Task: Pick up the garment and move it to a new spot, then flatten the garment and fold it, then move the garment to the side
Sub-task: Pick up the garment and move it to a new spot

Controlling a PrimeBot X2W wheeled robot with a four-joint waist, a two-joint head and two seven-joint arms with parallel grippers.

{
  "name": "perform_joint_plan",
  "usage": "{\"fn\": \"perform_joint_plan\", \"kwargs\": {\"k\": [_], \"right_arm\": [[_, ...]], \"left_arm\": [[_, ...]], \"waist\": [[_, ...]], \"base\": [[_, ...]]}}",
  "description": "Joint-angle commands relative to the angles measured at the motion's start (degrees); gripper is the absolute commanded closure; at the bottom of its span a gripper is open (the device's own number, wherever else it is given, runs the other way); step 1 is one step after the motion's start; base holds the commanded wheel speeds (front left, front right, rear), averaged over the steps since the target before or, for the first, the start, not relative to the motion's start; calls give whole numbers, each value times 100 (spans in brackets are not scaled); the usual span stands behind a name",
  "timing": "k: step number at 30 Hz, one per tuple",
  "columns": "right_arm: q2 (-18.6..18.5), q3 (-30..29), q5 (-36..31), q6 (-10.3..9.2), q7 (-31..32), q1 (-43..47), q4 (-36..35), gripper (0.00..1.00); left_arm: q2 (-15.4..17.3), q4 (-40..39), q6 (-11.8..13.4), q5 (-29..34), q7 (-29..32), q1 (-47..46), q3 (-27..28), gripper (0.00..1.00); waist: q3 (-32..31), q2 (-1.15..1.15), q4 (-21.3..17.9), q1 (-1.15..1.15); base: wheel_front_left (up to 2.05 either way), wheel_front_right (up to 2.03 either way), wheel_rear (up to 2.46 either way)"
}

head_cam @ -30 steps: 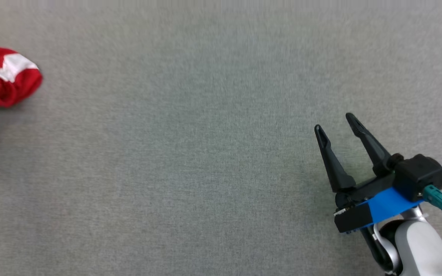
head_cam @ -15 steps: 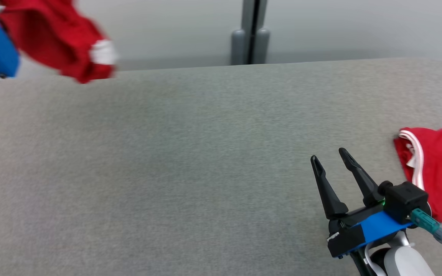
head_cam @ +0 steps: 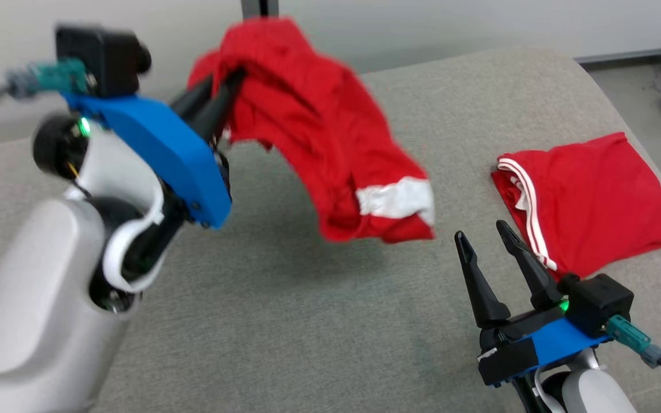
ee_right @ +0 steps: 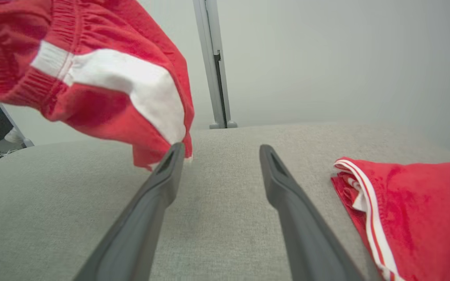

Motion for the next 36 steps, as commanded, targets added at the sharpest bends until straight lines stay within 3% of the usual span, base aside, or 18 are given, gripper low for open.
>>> {"fn": "perform_joint_plan", "kwargs": {"k": [1,8,9,10,11,16,19,23,32,36], "right_arm": [[25,2,53,3,-57,-44,33,0],[60,-16,43,3,-140,-116,112,0],[58,-15,36,3,-141,-123,121,0],[52,-23,27,3,-138,-123,128,0],[44,-31,15,3,-133,-121,134,0],[-20,-121,-16,3,-55,-26,107,0],[-58,-204,-12,3,3,49,56,0],[-99,-383,-9,3,73,227,-37,0],[-205,-731,-61,3,175,618,-136,0],[-166,-854,-107,3,194,787,-40,0]], "left_arm": [[-15,152,30,46,-174,194,-12,100],[-81,1866,-50,823,-1197,950,-590,100],[-119,2160,-77,902,-1306,1007,-673,77],[-170,2381,-111,956,-1420,1028,-740,25],[-245,2595,-112,991,-1554,1026,-770,0],[-578,3217,-146,972,-1942,1036,-858,0],[-726,3161,-221,796,-2214,1194,-755,0],[-676,2827,-270,717,-2850,1532,-595,0],[-405,2304,-72,713,-4506,2652,-34,0],[-417,2088,67,788,-4773,3104,338,0]], "waist": [[41,0,-46,0],[254,0,-212,0],[260,0,-214,0],[262,0,-211,0],[253,0,-196,0],[101,0,6,0],[-44,0,176,0],[-229,0,455,0],[-580,0,1009,0],[-709,0,1167,0]], "base": [[0,0,0],[0,0,0],[0,0,0],[0,0,0],[0,0,0],[0,0,0],[0,0,0],[0,0,0],[0,0,0],[0,0,0]]}}
